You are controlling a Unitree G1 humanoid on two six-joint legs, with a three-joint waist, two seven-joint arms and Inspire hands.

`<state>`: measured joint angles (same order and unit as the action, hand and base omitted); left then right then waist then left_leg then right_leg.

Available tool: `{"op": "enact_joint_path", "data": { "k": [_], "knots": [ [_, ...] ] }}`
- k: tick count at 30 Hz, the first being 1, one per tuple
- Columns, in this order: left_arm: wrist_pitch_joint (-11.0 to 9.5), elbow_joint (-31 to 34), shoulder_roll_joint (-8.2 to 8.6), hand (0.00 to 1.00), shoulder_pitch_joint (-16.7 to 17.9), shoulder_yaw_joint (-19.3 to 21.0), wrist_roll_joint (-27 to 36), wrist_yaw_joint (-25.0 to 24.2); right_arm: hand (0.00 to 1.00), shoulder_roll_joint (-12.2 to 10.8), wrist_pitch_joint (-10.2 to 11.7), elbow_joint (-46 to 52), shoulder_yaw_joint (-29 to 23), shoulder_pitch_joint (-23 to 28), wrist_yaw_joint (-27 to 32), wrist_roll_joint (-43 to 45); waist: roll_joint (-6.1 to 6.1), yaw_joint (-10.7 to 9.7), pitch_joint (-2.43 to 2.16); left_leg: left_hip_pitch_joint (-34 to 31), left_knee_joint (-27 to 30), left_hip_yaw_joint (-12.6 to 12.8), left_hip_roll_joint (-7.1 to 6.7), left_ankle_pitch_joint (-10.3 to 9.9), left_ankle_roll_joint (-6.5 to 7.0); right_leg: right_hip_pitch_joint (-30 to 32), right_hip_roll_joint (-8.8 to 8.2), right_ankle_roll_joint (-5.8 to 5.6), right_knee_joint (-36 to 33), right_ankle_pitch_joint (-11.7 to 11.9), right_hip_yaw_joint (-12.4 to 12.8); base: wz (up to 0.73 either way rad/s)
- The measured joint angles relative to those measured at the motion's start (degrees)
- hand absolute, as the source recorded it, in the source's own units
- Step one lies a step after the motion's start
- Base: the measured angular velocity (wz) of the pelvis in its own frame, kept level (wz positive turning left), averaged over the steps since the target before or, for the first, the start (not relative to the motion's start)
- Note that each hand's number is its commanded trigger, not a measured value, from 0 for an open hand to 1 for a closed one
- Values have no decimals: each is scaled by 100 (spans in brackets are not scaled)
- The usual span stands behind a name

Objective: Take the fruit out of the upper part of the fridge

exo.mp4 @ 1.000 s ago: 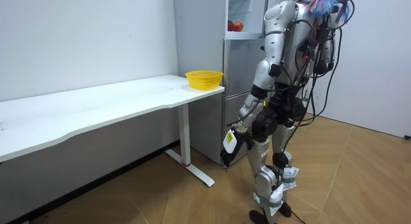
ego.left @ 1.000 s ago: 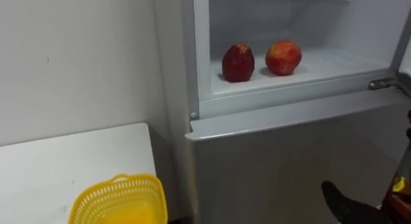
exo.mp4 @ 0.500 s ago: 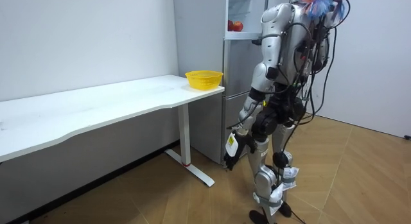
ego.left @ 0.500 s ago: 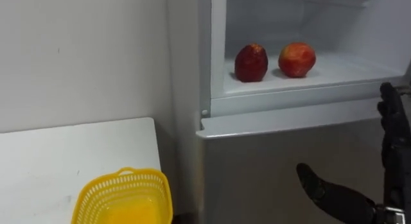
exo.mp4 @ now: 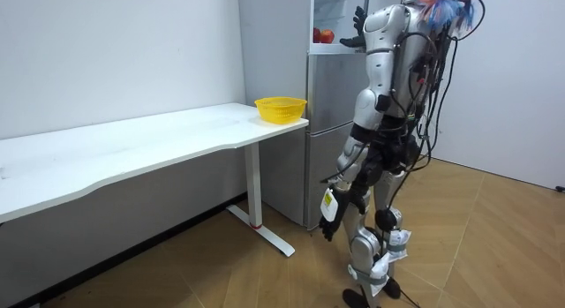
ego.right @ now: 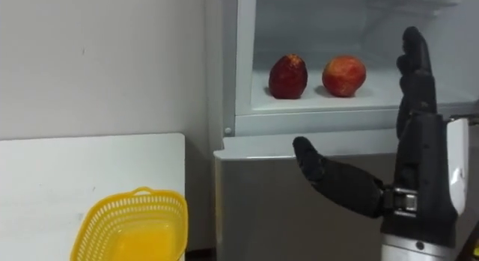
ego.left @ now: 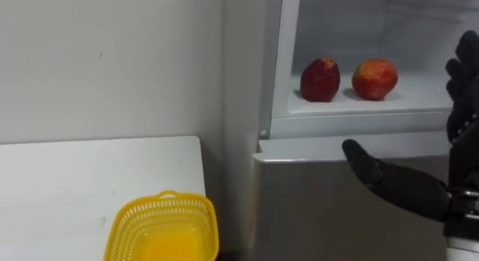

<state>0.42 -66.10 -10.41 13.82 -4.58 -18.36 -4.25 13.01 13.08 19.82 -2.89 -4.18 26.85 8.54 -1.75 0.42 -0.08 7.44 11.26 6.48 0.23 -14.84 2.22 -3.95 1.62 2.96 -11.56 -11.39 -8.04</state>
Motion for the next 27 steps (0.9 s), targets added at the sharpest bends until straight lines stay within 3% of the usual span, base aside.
{"op": "enact_joint_path", "data": {
  "k": [4,9,27],
  "knots": [
    [69,108,-1,0,1,22,-9,-13,0,78,-76,-353,-248,-291,78,-26,-68,17,-10,-3,12,-42,-8,3,-5,-22,5,1,0,1,-19,6],
    [190,118,-1,0,-54,57,-10,-13,0,256,-206,-831,-290,-643,94,-136,-164,78,13,6,19,-57,-1,10,-17,-39,-11,19,-2,14,-145,2],
    [222,118,-24,0,-52,115,-57,-222,0,345,-440,-1413,-285,-1273,-170,-218,-189,302,25,-20,11,-200,-8,12,-18,-105,-28,14,90,22,-274,4]
  ]
}}
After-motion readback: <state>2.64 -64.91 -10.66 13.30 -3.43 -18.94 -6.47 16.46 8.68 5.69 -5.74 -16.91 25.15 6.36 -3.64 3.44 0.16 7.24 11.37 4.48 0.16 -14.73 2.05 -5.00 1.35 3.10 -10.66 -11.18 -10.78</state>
